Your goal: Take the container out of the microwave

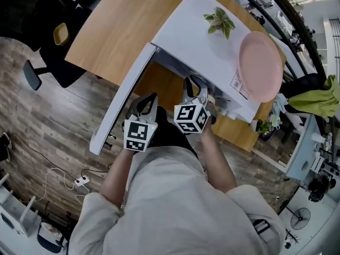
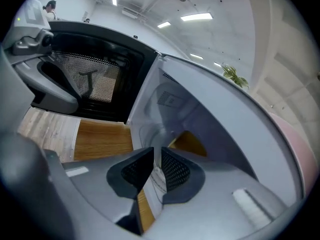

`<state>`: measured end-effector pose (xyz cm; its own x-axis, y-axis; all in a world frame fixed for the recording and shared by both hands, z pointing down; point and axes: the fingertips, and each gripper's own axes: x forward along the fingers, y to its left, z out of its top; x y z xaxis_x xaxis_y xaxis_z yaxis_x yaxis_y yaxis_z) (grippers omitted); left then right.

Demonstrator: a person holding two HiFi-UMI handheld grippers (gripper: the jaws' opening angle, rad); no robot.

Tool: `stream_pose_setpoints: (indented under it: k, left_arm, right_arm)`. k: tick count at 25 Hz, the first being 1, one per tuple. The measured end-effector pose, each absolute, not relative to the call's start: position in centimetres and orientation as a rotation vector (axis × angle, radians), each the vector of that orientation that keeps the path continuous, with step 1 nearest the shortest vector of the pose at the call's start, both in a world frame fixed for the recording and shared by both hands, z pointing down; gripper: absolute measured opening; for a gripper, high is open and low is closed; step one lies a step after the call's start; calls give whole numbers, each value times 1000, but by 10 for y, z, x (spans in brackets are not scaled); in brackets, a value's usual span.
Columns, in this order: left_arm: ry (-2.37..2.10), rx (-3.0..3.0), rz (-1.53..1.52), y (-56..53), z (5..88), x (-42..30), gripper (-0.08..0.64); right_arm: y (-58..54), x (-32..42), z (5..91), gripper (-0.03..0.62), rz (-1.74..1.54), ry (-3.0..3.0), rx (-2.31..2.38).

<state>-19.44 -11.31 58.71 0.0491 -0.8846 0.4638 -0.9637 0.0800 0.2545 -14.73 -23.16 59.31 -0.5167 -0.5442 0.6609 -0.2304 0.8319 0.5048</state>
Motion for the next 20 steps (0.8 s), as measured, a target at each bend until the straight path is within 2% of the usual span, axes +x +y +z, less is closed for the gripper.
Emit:
stream_pose_setpoints:
  k: [15,20]
  left_arm:
    - [-1868,1804,216,-119,590,-200,3]
    - [-1862,1795,215,-117,592,-198,3]
  right_arm:
    - [-263,-158,608,67,-484,-2015,567]
    - [-267,-159,617,87,-519,-1960,552]
